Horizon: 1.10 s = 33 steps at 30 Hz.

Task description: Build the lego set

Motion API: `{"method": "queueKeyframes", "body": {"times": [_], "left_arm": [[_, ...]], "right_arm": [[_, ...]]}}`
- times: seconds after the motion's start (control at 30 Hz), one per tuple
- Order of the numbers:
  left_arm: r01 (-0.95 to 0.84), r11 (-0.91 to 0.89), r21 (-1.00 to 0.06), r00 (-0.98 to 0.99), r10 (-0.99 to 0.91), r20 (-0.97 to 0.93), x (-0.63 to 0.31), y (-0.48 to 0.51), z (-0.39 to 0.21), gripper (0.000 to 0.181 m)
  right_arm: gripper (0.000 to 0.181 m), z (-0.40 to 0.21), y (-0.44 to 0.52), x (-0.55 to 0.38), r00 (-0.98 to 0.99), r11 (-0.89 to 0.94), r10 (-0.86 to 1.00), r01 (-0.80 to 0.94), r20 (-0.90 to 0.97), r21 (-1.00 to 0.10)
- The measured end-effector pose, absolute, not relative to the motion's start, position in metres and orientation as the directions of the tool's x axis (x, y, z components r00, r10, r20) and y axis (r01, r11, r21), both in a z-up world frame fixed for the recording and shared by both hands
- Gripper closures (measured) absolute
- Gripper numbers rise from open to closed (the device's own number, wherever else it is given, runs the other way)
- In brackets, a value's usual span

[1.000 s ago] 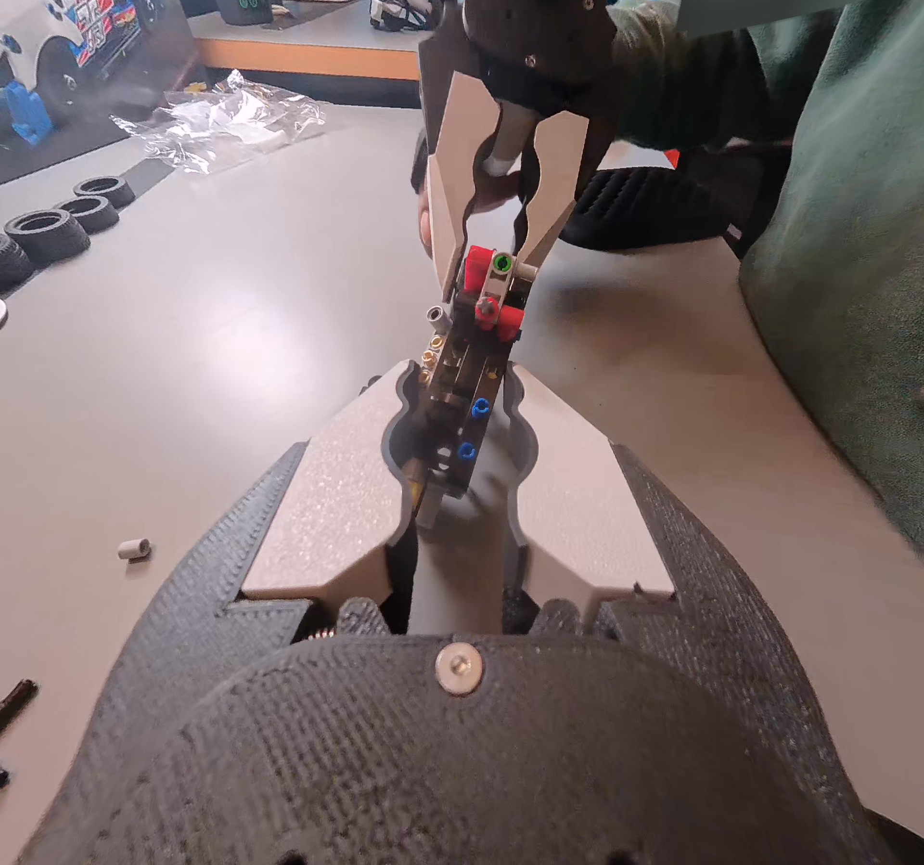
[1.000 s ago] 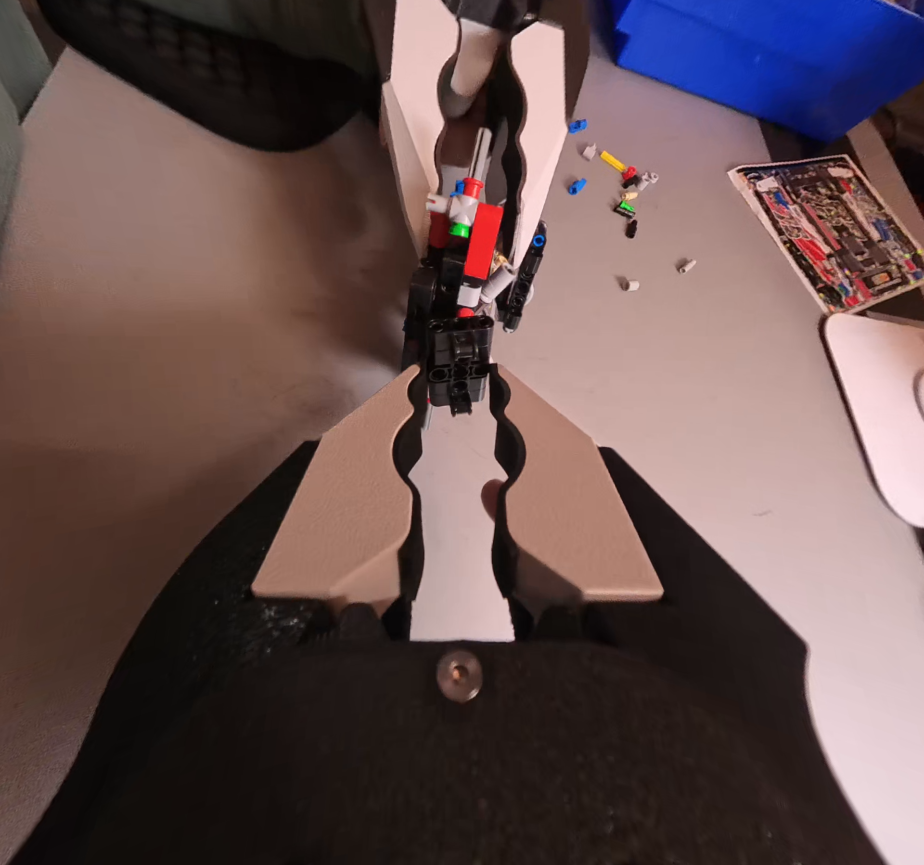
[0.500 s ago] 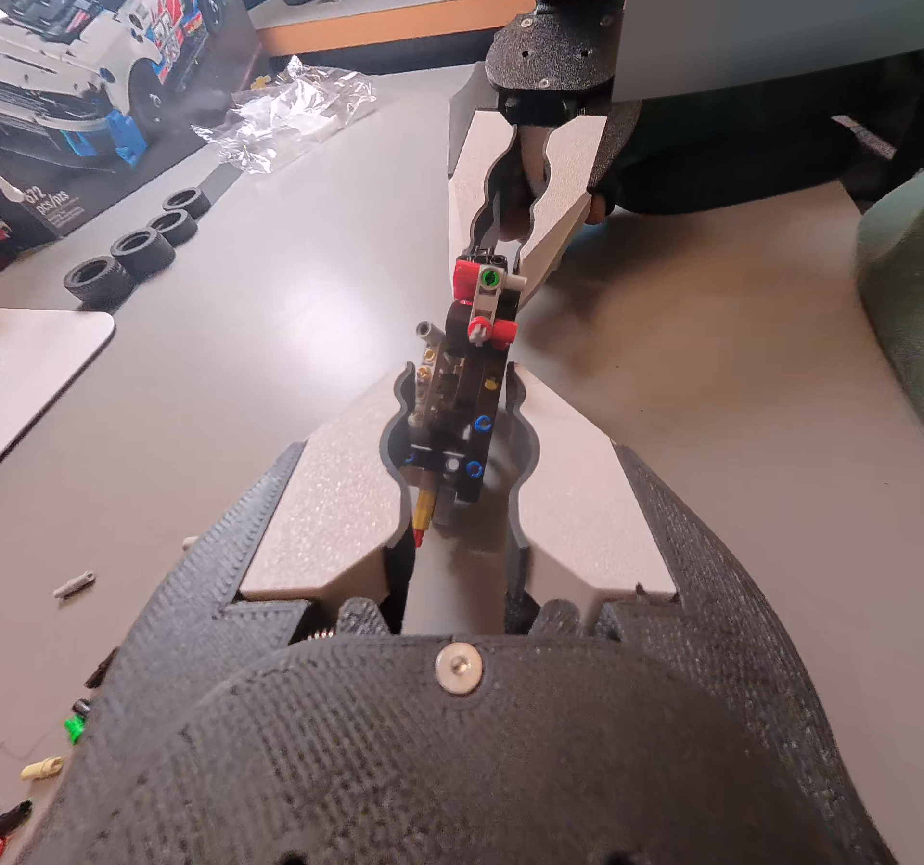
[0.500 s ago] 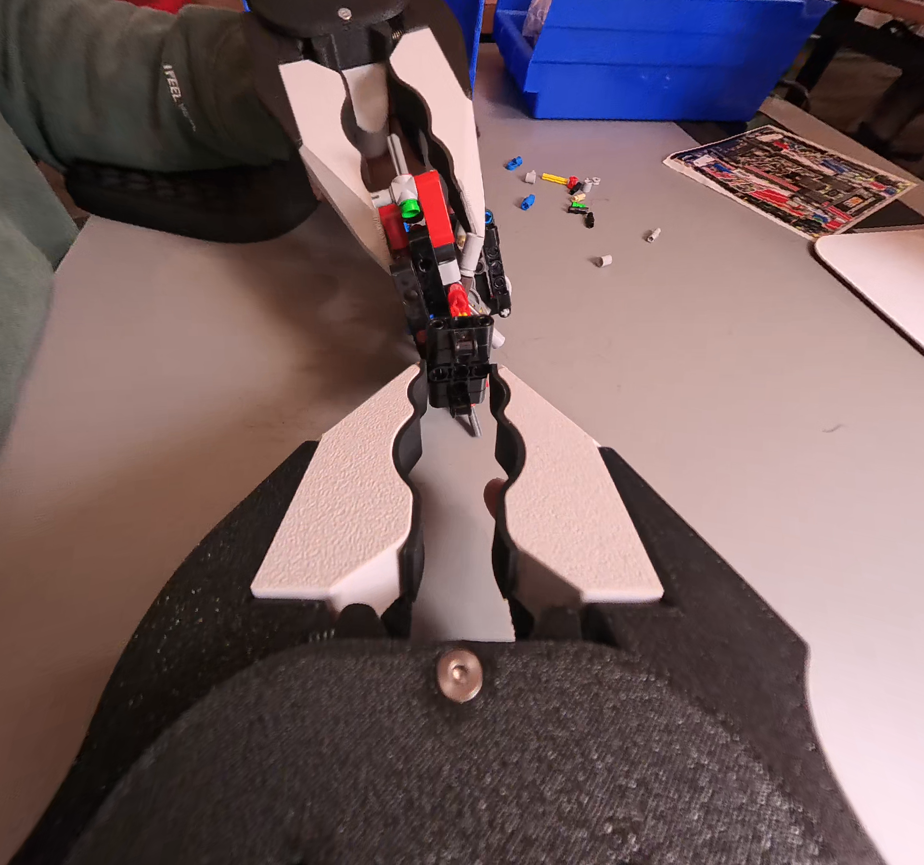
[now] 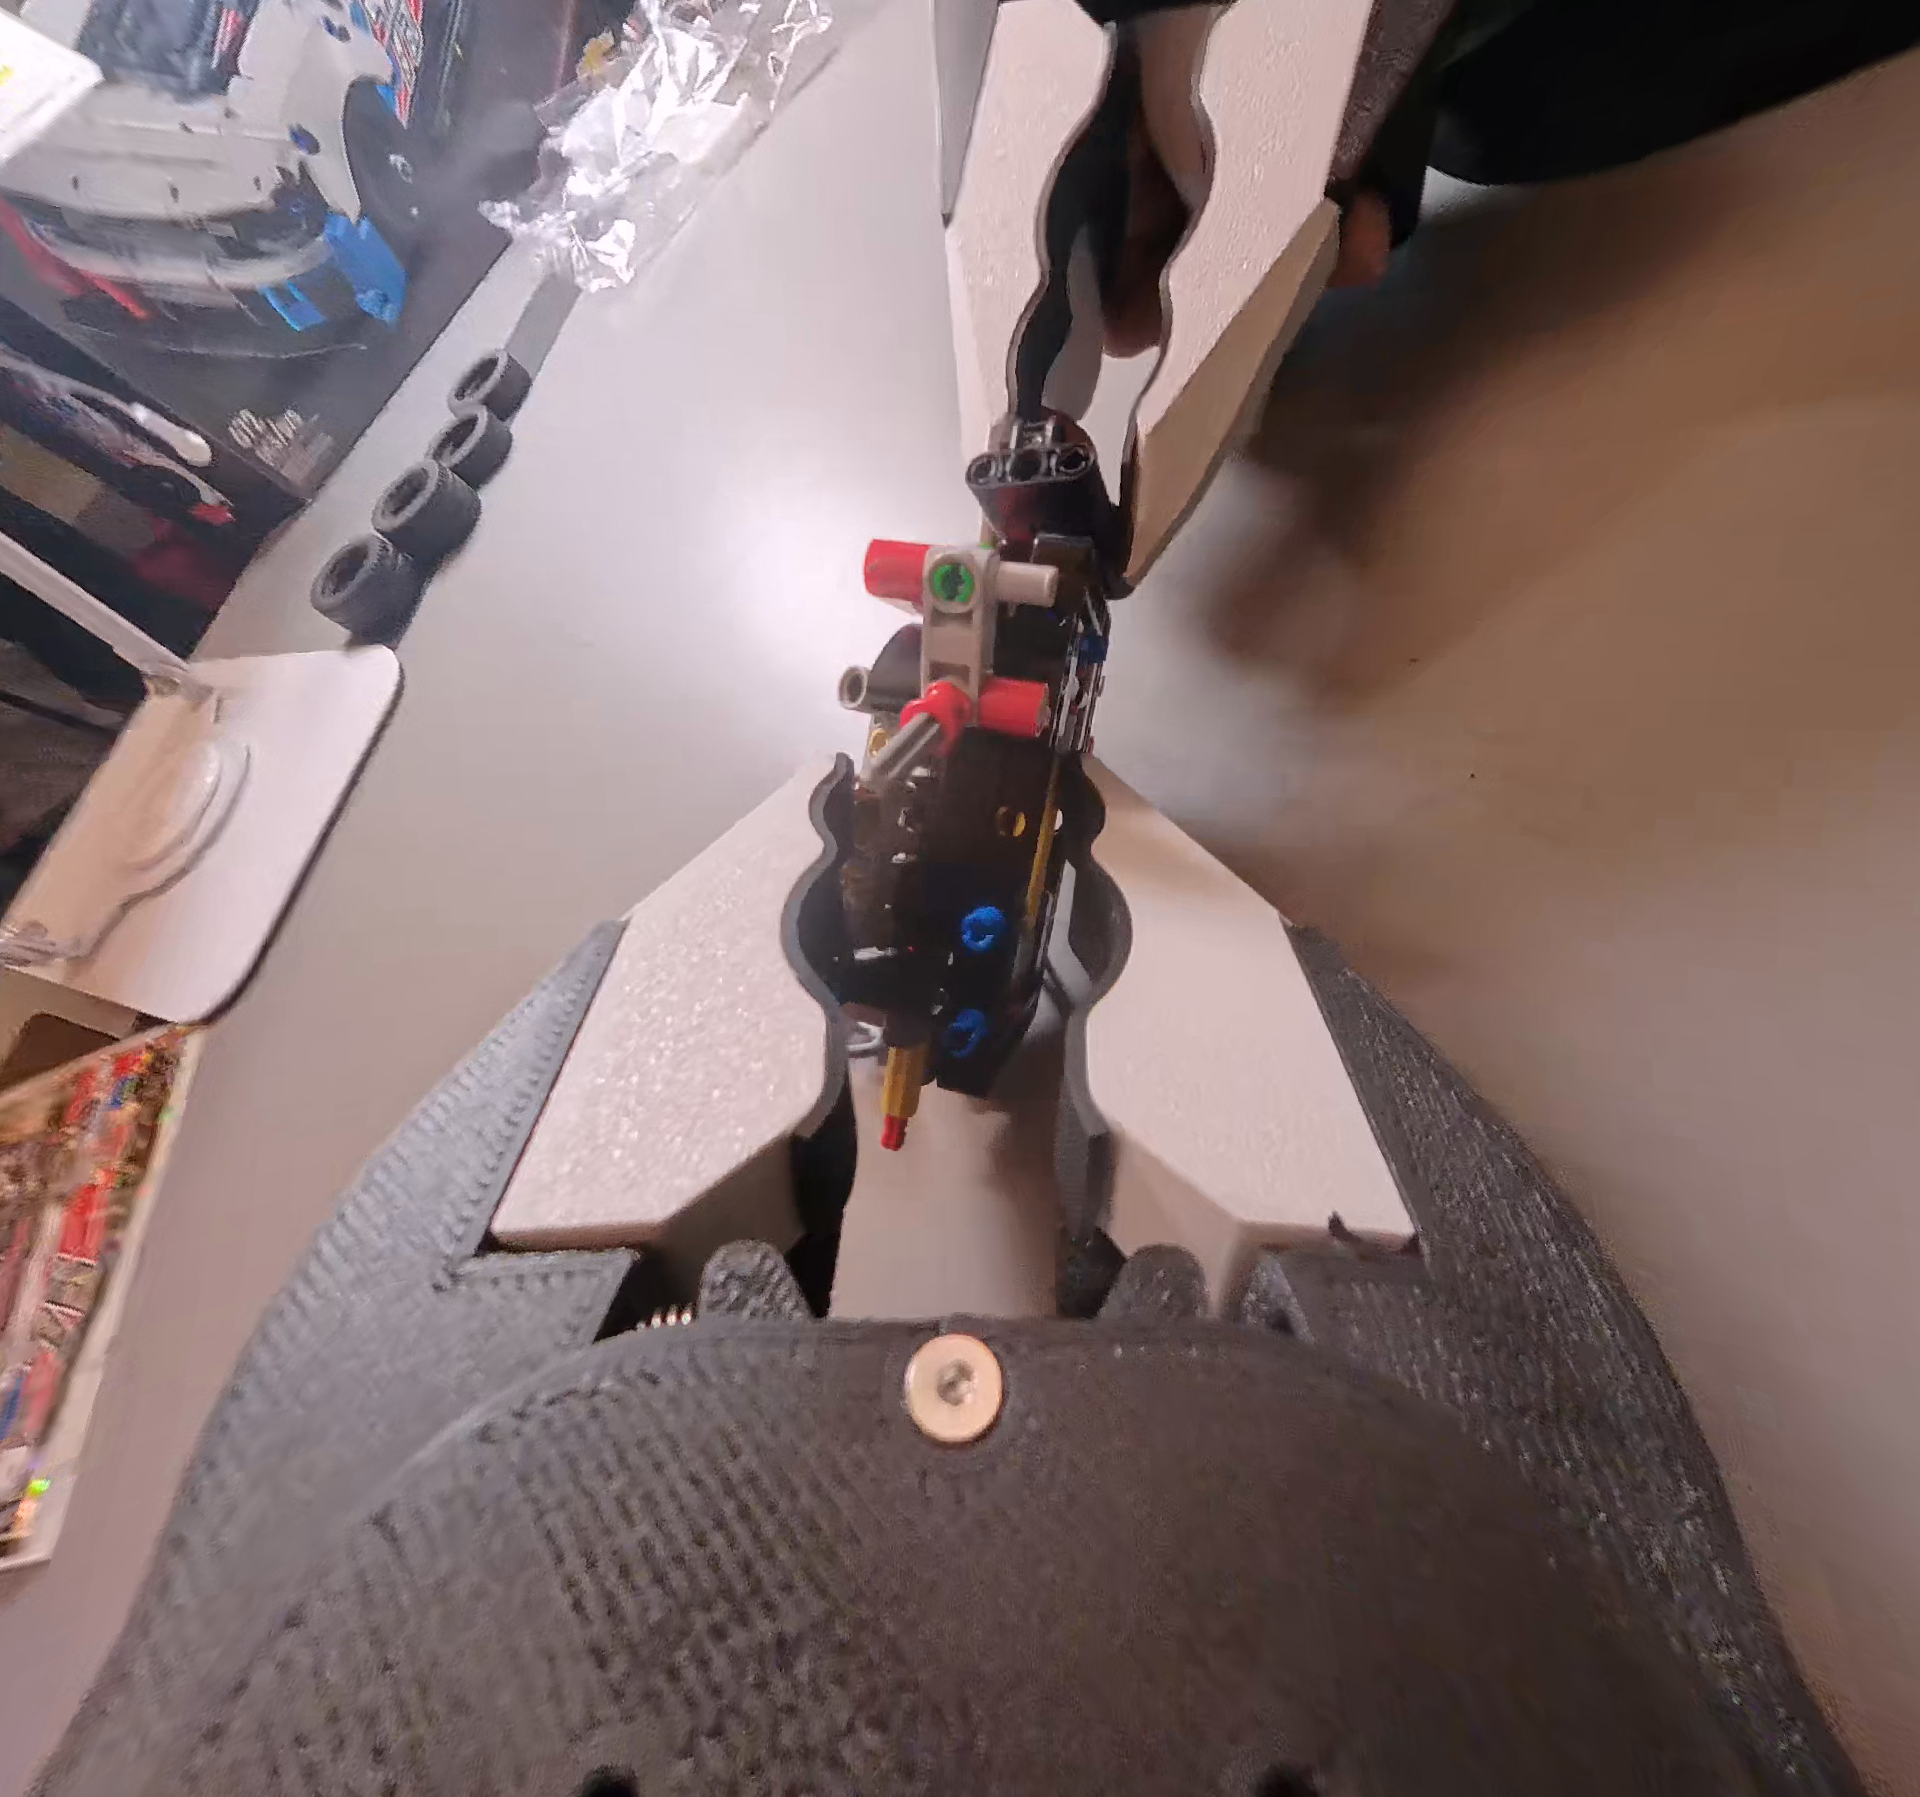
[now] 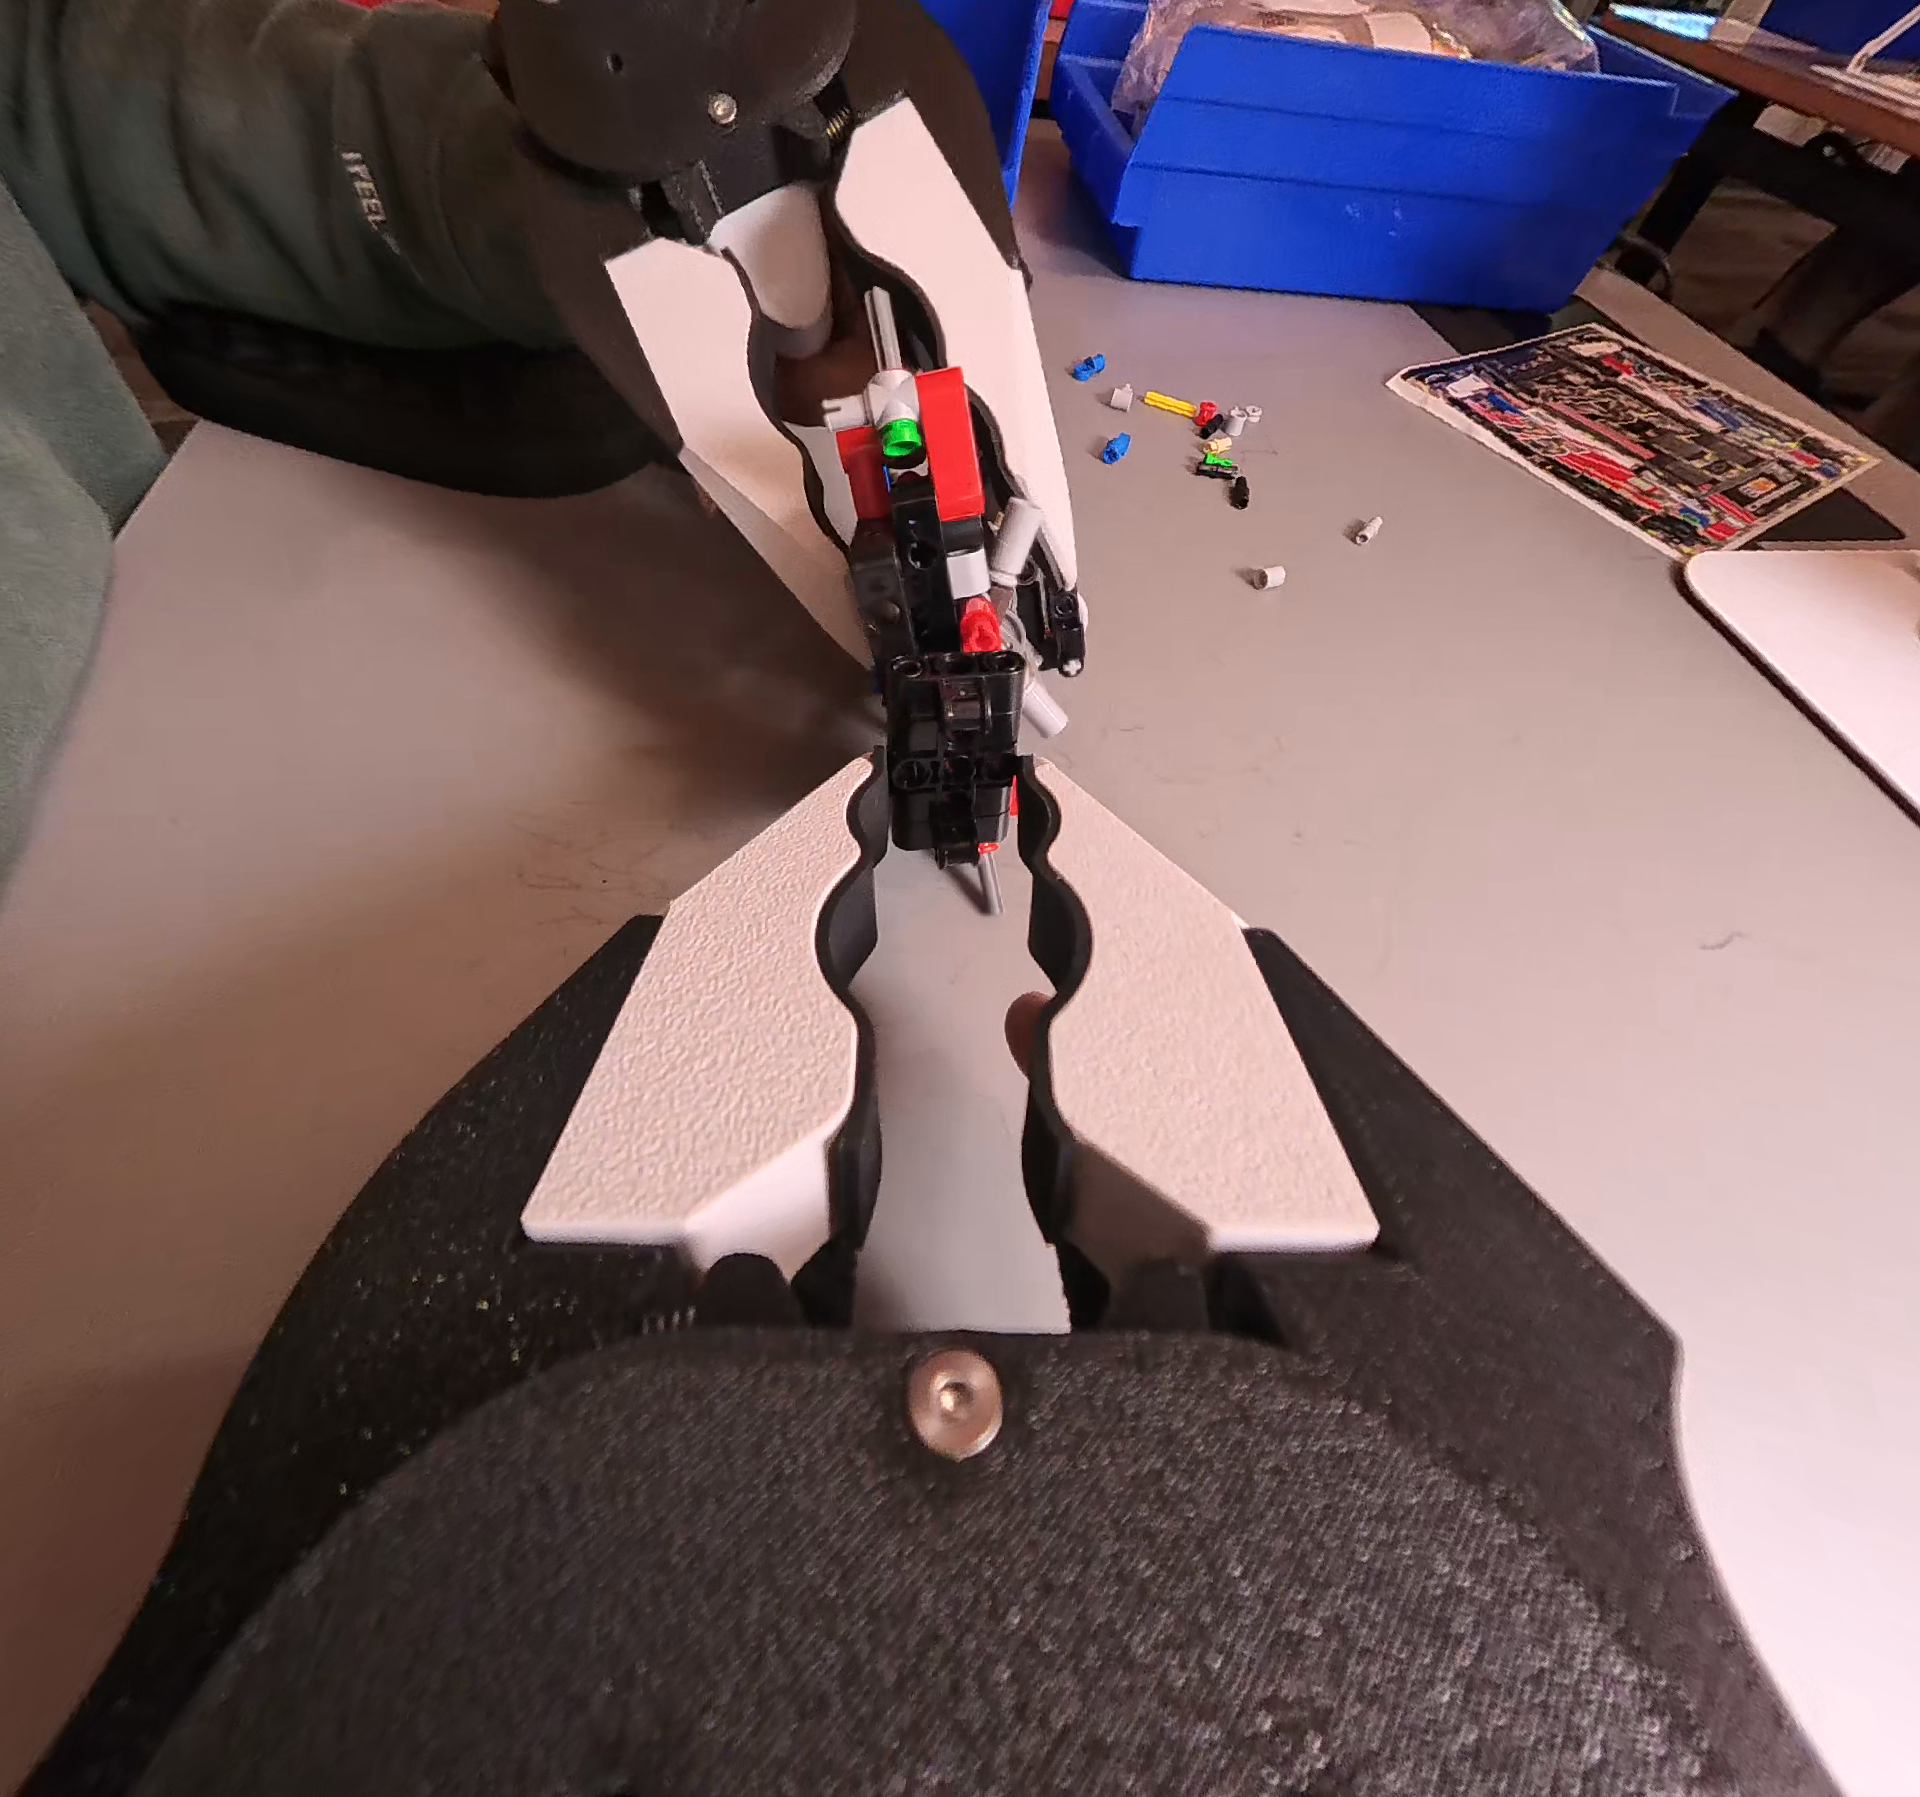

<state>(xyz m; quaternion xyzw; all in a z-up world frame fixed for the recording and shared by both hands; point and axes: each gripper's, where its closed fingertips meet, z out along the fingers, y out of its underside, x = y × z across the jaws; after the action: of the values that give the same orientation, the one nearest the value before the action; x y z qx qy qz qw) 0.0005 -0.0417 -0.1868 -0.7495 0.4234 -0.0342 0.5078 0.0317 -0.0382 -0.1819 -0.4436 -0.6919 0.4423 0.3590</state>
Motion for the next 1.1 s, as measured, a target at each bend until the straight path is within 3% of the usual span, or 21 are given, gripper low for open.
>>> {"method": "queueKeyframes", "body": {"times": [0.03,0.2,0.4,0.83,1.1], "left_arm": [[-0.622,-0.091,-0.777,0.620,-0.663,-0.419,0.000,-0.043,-0.187,0.143],[-0.712,0.129,-0.690,0.511,-0.579,-0.635,0.002,-0.049,-0.180,0.144],[-0.689,0.272,-0.672,0.520,-0.461,-0.719,0.007,-0.051,-0.149,0.145],[-0.742,0.281,-0.609,0.468,-0.433,-0.770,0.010,-0.052,-0.153,0.145],[-0.735,0.219,-0.642,0.466,-0.524,-0.713,0.015,-0.053,-0.169,0.145]], "right_arm": [[0.158,-0.181,-0.038,0.033,-0.349,0.224,0.930,0.292,0.114,-0.930],[0.158,-0.170,-0.028,0.045,-0.325,0.275,0.926,0.244,0.189,-0.930],[0.158,-0.162,-0.024,0.054,-0.301,0.275,0.931,0.207,0.206,-0.939],[0.158,-0.152,-0.045,0.048,-0.313,0.371,0.895,0.127,0.318,-0.920],[0.158,-0.158,-0.058,0.039,-0.339,0.373,0.888,0.135,0.311,-0.918]]}}
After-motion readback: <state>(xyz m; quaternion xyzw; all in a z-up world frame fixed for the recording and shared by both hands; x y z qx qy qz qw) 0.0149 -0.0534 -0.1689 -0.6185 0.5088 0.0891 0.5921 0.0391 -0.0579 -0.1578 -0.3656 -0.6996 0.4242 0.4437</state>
